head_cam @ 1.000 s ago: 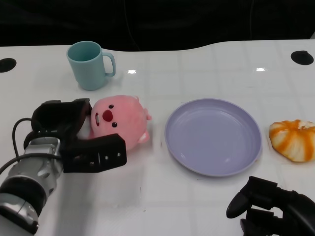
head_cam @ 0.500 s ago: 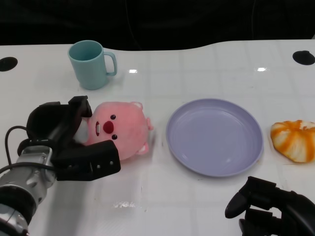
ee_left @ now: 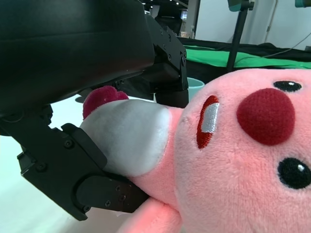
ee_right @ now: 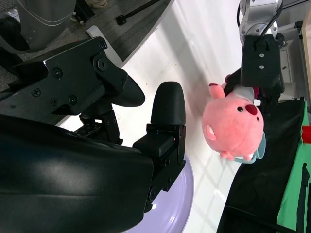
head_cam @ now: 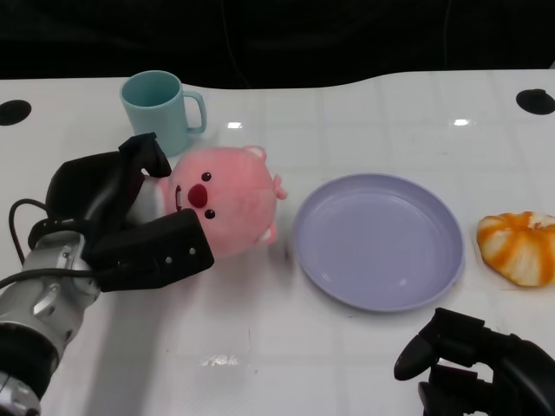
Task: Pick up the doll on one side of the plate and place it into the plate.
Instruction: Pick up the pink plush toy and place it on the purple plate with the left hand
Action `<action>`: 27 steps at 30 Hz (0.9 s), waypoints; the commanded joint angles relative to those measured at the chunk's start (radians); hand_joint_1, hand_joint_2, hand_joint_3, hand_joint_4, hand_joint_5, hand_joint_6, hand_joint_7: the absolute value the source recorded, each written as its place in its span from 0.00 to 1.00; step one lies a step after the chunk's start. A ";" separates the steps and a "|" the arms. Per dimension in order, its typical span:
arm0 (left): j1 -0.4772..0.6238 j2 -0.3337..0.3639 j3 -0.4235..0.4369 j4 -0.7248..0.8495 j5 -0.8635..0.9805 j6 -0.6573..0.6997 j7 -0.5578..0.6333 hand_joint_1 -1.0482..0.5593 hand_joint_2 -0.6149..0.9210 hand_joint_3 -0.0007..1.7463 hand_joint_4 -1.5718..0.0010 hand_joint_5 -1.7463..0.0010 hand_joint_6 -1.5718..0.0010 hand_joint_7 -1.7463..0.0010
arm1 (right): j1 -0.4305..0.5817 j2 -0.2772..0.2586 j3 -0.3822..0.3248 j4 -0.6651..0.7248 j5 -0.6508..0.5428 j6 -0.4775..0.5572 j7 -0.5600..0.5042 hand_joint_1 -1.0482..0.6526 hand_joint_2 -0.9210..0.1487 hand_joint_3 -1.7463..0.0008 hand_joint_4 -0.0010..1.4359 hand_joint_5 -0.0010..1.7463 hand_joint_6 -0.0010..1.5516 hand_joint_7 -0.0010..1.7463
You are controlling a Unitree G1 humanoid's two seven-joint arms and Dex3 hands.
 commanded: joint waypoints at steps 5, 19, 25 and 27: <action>0.046 -0.023 0.045 -0.192 -0.037 0.066 -0.082 0.54 0.75 0.58 0.41 0.00 0.53 0.00 | 0.011 -0.013 -0.013 -0.006 0.009 -0.004 0.013 0.57 0.25 0.38 0.46 1.00 0.32 0.82; -0.029 -0.155 -0.003 -0.240 0.005 0.094 -0.132 0.53 0.65 0.71 0.39 0.00 0.51 0.00 | 0.023 -0.011 -0.004 -0.017 -0.001 0.002 0.011 0.57 0.26 0.38 0.45 1.00 0.32 0.82; -0.074 -0.221 -0.035 -0.215 0.011 0.128 -0.163 0.53 0.63 0.75 0.38 0.00 0.50 0.01 | 0.024 -0.010 0.005 -0.013 -0.008 -0.013 0.008 0.56 0.26 0.38 0.45 1.00 0.32 0.82; -0.087 -0.246 -0.052 -0.206 0.021 0.136 -0.165 0.53 0.63 0.75 0.38 0.00 0.50 0.00 | 0.023 -0.011 0.008 -0.014 -0.008 -0.013 0.009 0.57 0.26 0.38 0.45 1.00 0.32 0.82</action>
